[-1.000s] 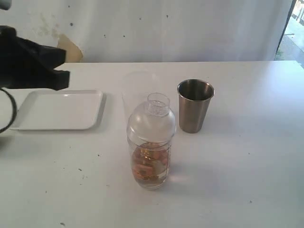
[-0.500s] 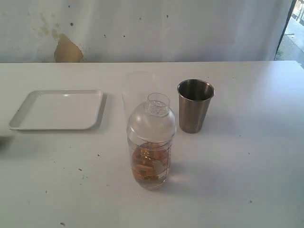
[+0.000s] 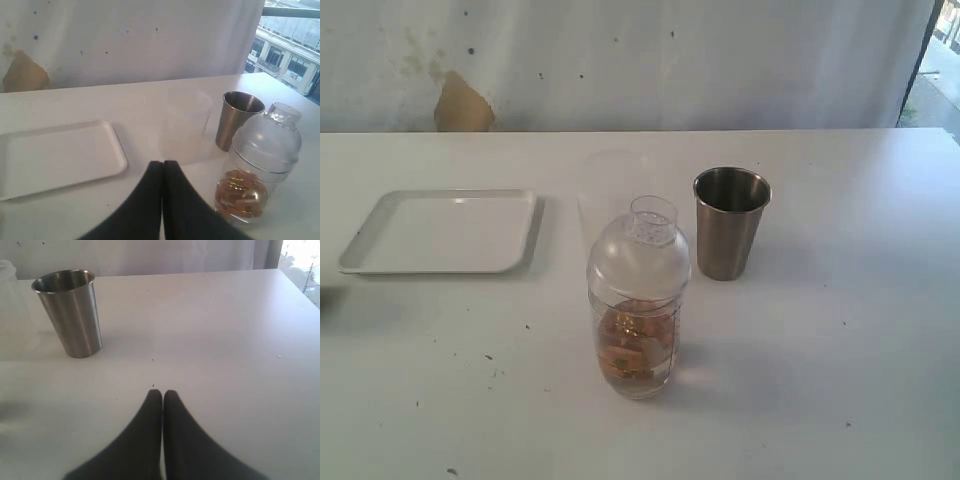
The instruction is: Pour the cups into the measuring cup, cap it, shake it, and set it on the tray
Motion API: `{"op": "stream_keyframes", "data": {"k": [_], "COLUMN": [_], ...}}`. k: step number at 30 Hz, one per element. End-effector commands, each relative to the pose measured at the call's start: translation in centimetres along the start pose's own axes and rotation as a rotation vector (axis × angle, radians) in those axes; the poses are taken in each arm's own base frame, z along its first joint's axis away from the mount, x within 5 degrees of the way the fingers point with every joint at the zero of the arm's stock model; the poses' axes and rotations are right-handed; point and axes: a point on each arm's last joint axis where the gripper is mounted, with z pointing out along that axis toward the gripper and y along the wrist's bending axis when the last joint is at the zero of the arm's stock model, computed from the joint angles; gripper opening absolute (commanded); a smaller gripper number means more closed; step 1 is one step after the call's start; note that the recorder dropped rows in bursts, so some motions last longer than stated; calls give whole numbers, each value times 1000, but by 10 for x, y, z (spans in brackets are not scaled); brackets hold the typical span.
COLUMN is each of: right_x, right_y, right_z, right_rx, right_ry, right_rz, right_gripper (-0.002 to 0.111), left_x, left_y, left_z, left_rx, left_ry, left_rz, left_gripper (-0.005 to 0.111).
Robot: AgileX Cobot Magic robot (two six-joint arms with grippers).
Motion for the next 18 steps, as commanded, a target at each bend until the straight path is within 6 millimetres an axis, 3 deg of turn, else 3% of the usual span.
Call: {"op": "stream_keyframes", "data": {"k": [1, 5, 10, 15, 17, 18], "right_x": [1, 1, 1, 1, 1, 1], "right_y": [0, 0, 0, 0, 0, 0], "right_z": [0, 0, 0, 0, 0, 0], "right_rx": [4, 4, 4, 4, 4, 4], "right_ry": [-9, -9, -7, -7, -7, -7], "right_rz": [2, 2, 2, 2, 2, 2], "right_gripper": [0, 0, 0, 0, 0, 0], "left_x": [3, 16, 53, 93, 98, 108], "left_y": [2, 9, 27, 39, 41, 42], "left_z": [-1, -3, -6, -4, -4, -3], "left_rx": [-22, -92, -299, -454, -479, -499], "left_ry": [-2, -129, -322, -286, -262, -150], "left_rz": [-37, -25, -31, -69, -115, -131], "left_gripper": [1, 1, 1, 1, 1, 1]}}
